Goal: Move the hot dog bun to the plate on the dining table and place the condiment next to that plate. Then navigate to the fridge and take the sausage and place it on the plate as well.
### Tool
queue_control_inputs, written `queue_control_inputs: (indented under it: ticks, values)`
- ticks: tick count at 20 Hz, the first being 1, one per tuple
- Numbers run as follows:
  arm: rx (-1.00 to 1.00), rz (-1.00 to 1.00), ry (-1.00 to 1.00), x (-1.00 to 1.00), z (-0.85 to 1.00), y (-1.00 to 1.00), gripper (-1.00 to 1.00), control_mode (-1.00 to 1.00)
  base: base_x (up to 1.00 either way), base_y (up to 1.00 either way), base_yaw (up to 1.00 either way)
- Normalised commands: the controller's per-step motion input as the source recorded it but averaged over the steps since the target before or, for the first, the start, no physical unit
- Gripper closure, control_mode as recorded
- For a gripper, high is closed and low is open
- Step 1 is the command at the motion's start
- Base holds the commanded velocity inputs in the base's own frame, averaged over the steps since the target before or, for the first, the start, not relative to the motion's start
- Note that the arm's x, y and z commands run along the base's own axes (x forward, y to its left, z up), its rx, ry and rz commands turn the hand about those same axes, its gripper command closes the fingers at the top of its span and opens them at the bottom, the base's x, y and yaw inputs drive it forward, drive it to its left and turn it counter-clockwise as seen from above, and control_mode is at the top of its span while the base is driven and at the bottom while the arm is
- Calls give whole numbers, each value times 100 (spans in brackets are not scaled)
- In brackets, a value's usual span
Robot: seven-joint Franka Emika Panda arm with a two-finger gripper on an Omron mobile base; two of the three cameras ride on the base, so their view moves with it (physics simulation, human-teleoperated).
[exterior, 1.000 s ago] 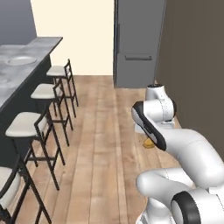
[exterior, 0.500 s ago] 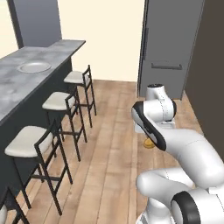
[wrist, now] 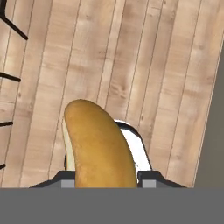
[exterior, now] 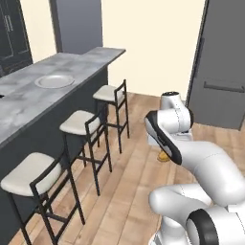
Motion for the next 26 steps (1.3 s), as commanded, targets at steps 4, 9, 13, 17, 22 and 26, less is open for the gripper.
queue_control_inputs:
  ticks: [4,9,13,17,22,26]
  values:
    - [0,0,0,0,0,0,100,100,100,-39,40]
    - [0,0,0,0,0,0,100,100,100,-32,45]
    - [0,0,0,0,0,0,100,100,98,-20,51]
    - [0,0,0,0,0,0,100,100,88,-21,53]
    - [0,0,0,0,0,0,100,100,74,-30,53]
    - [0,0,0,0,0,0,100,100,67,-40,53]
